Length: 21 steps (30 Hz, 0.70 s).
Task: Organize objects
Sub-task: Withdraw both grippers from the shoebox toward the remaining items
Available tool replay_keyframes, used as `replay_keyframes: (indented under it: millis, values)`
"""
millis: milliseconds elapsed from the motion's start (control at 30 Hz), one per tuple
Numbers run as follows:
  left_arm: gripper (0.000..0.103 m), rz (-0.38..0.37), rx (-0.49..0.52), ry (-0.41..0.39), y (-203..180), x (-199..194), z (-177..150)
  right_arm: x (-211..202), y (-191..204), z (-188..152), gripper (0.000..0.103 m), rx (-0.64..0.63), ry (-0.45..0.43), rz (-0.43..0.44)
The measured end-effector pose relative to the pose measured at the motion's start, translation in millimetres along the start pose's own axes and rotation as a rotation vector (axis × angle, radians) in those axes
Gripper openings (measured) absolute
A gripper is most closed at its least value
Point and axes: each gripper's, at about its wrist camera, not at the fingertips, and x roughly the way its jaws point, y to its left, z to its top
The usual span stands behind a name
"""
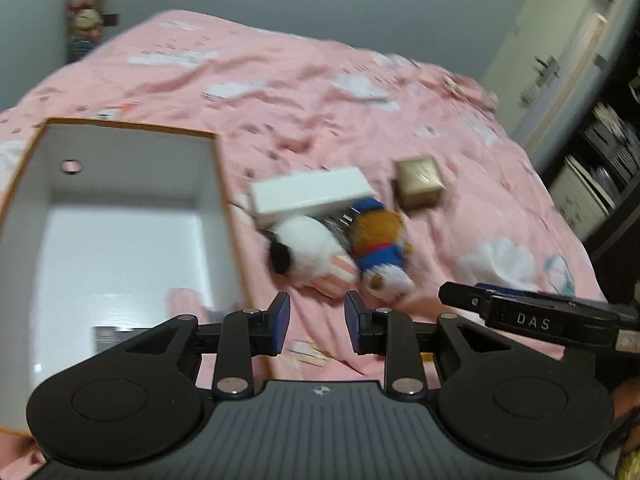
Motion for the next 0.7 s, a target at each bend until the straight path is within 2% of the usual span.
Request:
replay_keyframes:
  millis: [67, 133, 167, 267, 433, 533, 600, 700]
  values:
    - [0.033, -0.045, 0.016, 0.048, -9.9, 12.0, 1.0, -0.8, -17.8, -4.8, 0.053, 0.014, 0.024, -0.028]
    - [0.033, -0.071, 0.039, 0.097, -19.7, 26.1, 0.9, 0.2, -29.7, -8.9, 0.049, 0.019, 0.042, -0.051]
    - [0.033, -0.075, 0.05, 0.116, -24.0, 32.5, -0.1, 0.9, -34.8, -11.5, 0.043, 0.023, 0.05, -0.057]
    - [0.033, -0.088, 0.086, 0.17, -36.6, 52.5, -5.7, 7.2, -43.9, -19.1, 0.037, 0.036, 0.08, -0.034]
    - [0.033, -0.08, 0.135, 0.241, -54.4, 81.1, -16.2, 24.9, -49.1, -27.7, 0.035, 0.047, 0.136, -0.017]
    - [0.033, -0.05, 0.133, 0.27, -56.7, 91.2, -18.8, 36.2, -52.3, -31.5, 0.036, 0.065, 0.181, 0.01]
    - [0.033, -0.028, 0.126, 0.293, -55.7, 96.9, -19.9, 43.1, -49.6, -33.5, 0.047, 0.047, 0.205, 0.024]
    - [0.033, 0.014, 0.121, 0.316, -54.2, 102.9, -23.4, 53.7, -38.5, -37.5, 0.056, -0.022, 0.234, 0.035]
